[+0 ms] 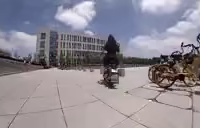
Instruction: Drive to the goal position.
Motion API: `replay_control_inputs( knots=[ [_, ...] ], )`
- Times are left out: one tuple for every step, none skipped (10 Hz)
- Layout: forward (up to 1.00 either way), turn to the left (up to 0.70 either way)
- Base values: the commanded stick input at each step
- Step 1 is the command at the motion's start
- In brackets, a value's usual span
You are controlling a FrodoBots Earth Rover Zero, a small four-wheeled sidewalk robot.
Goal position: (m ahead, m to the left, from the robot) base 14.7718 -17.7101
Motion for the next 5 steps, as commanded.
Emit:
replay_control_inputs(
  knots=[
    [1.00,-0.33],
    [1.00,-0.33],
    [1.00,-0.33],
    [1.00,-0.33],
    [1.00,-0.33]
  ],
)
